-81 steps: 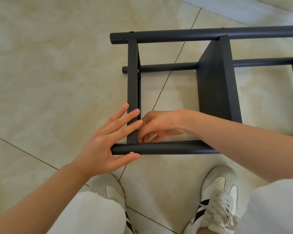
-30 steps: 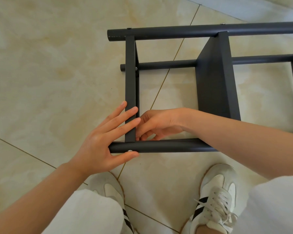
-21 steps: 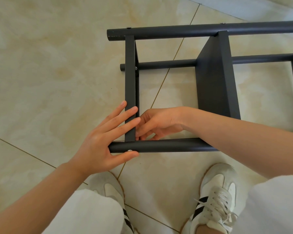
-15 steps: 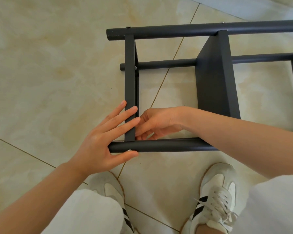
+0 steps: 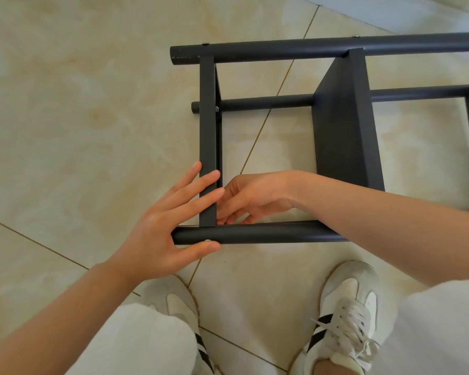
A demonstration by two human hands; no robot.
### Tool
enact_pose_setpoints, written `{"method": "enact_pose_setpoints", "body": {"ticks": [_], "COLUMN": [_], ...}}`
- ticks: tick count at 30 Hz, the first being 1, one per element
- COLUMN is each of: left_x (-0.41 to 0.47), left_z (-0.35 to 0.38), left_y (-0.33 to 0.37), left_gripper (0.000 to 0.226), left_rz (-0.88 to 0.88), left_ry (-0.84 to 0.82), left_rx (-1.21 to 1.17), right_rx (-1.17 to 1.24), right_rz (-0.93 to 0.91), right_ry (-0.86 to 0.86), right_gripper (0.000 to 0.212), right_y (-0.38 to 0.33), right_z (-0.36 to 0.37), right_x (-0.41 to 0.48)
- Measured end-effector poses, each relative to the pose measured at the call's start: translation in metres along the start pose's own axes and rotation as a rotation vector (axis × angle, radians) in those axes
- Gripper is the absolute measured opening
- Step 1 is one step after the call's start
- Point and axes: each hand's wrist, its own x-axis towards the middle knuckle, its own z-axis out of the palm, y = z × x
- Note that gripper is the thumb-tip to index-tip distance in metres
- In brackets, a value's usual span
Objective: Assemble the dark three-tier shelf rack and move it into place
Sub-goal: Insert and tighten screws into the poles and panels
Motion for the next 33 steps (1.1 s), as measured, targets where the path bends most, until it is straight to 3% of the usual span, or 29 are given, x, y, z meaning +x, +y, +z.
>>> {"method": "enact_pose_setpoints", "body": {"ticks": [24, 29, 33], "left_x": [0.0, 0.0, 0.0], "left_z": [0.0, 0.0, 0.001], "left_y": [0.001, 0.0, 0.0], "left_gripper": [0.071, 0.071, 0.071], "left_rz": [-0.011, -0.014, -0.016], "left_ry": [0.005, 0.002, 0.003], "left_rx": [-0.017, -0.021, -0.028], "right_rx": [0.021, -0.015, -0.013], "right_rz": [-0.033, -0.001, -0.003], "right_ry": [0.024, 0.066, 0.068], "right_gripper": [0.016, 0.028, 0.014], "right_y": [0.0, -0.002, -0.002], "right_z": [0.006, 0.008, 0.009], "right_x": [0.0, 0.002, 0.003]}}
